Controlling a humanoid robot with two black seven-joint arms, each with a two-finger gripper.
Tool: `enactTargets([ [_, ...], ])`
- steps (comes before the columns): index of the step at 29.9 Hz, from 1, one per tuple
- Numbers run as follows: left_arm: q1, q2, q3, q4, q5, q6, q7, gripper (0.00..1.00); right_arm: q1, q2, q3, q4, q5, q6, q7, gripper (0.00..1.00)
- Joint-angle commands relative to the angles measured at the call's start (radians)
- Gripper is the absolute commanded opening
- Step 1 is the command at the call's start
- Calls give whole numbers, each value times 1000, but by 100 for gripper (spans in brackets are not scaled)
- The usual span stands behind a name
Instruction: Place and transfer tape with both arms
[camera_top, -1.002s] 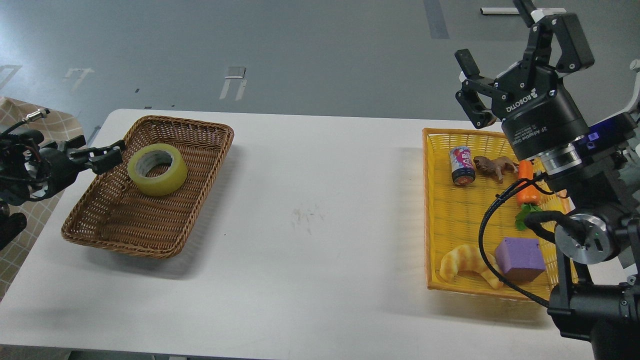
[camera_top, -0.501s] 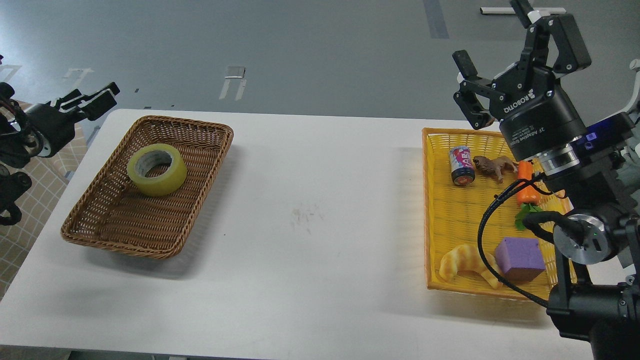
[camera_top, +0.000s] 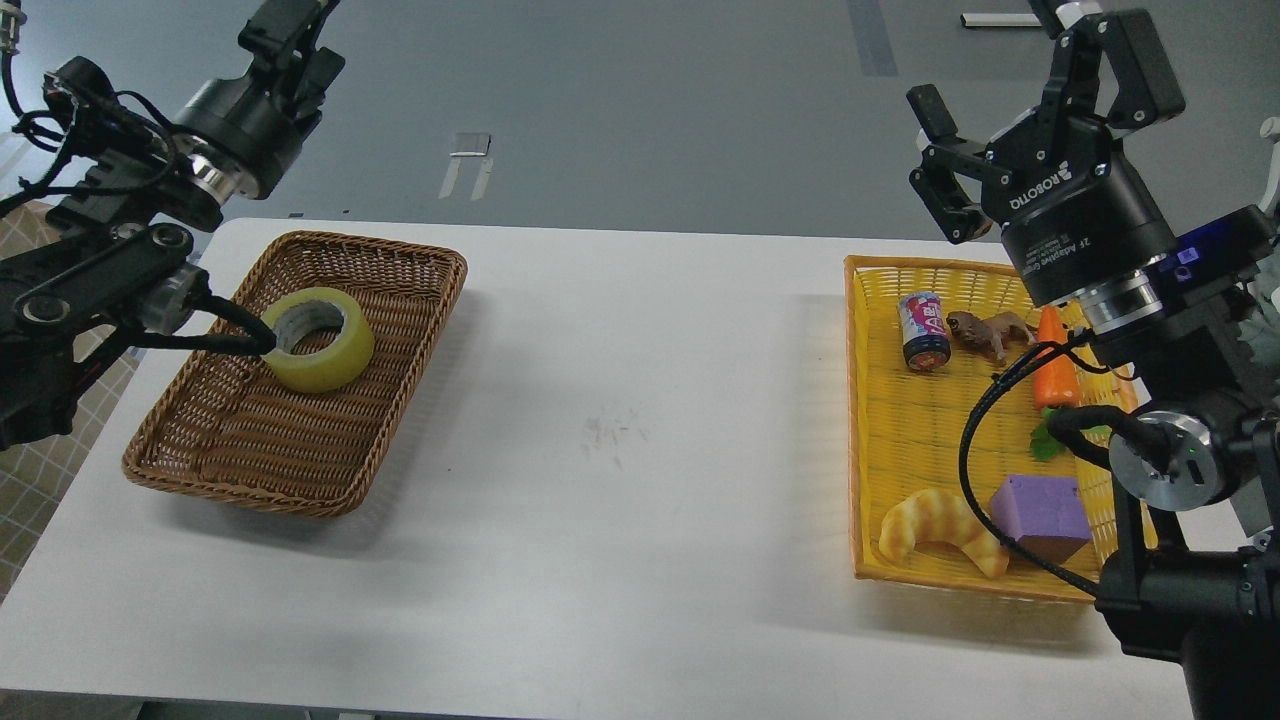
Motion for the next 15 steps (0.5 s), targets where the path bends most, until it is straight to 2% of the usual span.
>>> enactTargets([
  [1, -1, -20, -79, -100, -24, -7, 0, 98, 30, -20, -2, -26, -10, 0, 0, 100],
  [3, 1, -22, -128, -162, -69, -26, 1, 98, 49, -21, -3, -41, -15, 0, 0, 100],
  [5, 1, -28, -189, -188, -150, -87, 76, 98, 79, -21, -8, -72, -17, 0, 0, 100],
  [7, 1, -35, -223, -189, -191, -127, 108, 98, 96, -19, -10, -76, -18, 0, 0, 100],
  [9, 2, -45, -272, -189, -231, -200, 145, 98, 121, -19, -23, -87, -18, 0, 0, 100],
  [11, 14, -45, -303, -191, -237, -332, 189, 98, 151, -17, -45, -112, -18, 0, 0, 100],
  [13, 39, -46, -303, -191, -239, -430, 214, 98, 168, -17, -51, -127, -20, -2, 0, 100],
  [15, 65, -60, -308, -194, -241, -445, 222, 98, 177, -16, -53, -136, -30, -6, 0, 100],
])
